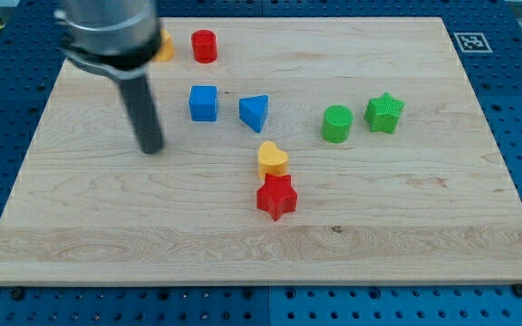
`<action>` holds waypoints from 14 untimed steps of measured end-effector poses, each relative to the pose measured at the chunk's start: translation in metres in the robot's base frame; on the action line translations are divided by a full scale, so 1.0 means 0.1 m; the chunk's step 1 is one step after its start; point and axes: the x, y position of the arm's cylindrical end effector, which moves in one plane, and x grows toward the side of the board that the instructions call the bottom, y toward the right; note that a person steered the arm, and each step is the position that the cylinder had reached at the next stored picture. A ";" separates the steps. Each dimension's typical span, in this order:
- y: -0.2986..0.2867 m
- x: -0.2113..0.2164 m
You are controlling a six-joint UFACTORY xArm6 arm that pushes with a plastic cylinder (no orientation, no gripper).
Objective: Move the yellow hexagon above the yellow heart
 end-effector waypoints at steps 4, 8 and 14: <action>0.18 -2.18; -0.08 -2.18; 0.13 -2.07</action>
